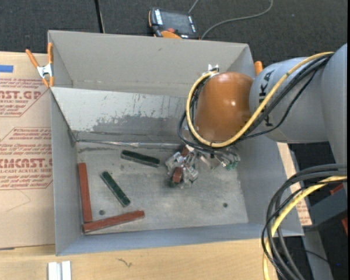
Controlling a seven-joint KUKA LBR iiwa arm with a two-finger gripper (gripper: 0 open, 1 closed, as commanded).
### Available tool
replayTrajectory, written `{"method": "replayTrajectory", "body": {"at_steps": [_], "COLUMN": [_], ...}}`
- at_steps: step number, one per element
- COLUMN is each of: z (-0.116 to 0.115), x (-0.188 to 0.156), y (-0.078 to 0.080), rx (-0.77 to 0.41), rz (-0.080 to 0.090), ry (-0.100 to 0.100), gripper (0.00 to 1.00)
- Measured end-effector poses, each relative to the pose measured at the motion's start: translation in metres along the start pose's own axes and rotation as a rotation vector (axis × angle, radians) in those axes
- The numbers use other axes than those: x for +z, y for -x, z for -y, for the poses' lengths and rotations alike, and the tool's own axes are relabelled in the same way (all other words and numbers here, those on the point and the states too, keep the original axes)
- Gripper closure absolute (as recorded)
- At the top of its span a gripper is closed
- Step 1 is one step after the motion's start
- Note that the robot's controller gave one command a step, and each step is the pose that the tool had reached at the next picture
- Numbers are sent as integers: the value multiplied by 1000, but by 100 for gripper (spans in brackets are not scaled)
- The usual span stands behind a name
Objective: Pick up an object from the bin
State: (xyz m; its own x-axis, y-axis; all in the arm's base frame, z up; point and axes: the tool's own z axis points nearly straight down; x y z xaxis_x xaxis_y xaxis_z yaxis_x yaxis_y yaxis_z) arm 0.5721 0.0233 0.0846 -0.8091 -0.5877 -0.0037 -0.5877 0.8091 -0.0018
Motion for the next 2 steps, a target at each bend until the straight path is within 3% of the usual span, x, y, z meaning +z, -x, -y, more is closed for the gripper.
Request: {"method": "replayTrajectory", "body": {"at_steps": [2], "z": [-2], "x": [1], "y": [0], "rx": [-1], "rz": [-1], "ry": [4], "gripper": [100]}}
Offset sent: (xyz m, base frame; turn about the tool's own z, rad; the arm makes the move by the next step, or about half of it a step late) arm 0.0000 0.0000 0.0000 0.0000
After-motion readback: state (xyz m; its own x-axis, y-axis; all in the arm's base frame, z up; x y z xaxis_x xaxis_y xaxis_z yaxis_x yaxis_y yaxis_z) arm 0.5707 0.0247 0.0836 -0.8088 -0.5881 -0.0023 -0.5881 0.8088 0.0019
